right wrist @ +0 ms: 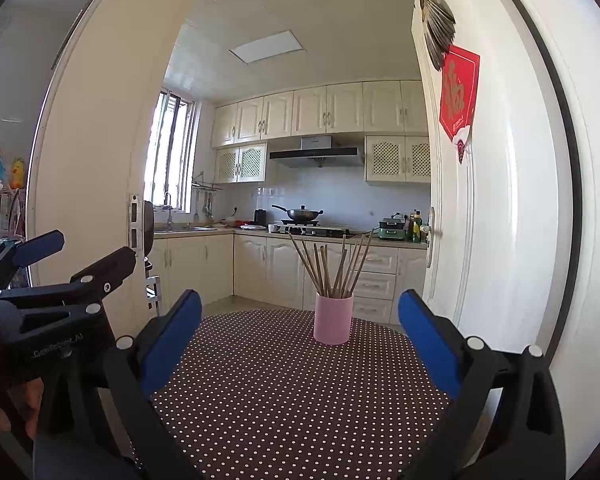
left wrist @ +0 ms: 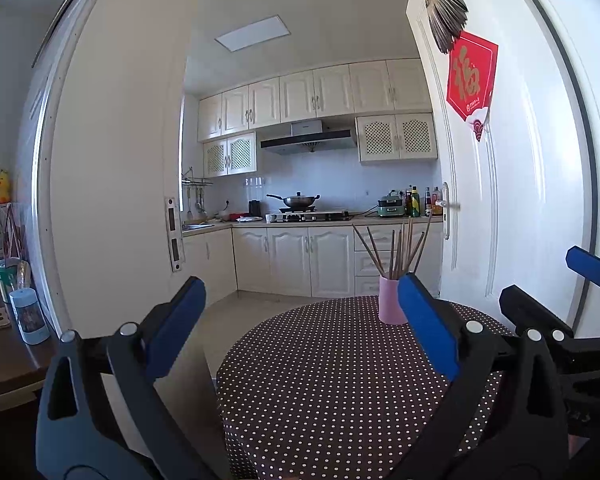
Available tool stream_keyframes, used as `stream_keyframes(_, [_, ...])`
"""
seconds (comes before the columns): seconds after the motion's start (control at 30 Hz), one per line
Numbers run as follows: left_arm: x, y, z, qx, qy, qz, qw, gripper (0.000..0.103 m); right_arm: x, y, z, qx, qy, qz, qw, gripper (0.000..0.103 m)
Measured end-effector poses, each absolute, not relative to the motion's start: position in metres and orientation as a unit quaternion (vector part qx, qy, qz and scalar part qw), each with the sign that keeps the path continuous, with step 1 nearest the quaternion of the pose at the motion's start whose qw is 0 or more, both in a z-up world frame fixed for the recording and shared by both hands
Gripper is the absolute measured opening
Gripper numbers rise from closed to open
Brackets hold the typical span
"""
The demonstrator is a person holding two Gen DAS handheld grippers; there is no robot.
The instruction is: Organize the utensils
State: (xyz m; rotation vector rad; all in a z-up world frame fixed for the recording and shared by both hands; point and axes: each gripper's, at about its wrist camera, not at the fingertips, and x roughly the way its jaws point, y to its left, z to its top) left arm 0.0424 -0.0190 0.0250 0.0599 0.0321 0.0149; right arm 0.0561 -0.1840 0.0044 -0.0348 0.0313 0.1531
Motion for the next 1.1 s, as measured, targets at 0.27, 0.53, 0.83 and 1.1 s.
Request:
stream_keyframes(0.27, [0.0410, -0.0179, 0.0226, 0.029, 0.013, 0.007, 0.999, 0.095, 0.0561, -0.1845, 0.0046, -0.018, 0.016, 0.075, 0.997, 0.095])
stream_keyframes(0.53, [0.0410, -0.0169, 0.0204, 0.030, 0.016, 0.006, 0.999, 0.095, 0.0558, -0.1833, 0.0041, -0.024, 0.013, 0.069, 0.997, 0.095])
stream_keyframes(0.83, [0.0417, -0.0152, 0.0200, 0.028, 0.017, 0.006, 0.999, 0.095, 0.0564, -0.1834, 0.0032, -0.023, 0.016, 0.070, 0.997, 0.095])
stream_keyframes(1.1, [0.0419, -0.0158, 0.0195, 0.029, 0.016, 0.008, 0.999, 0.095, 0.0566, -0.1830, 0.0022, -0.021, 0.018, 0.070, 0.997, 0.095])
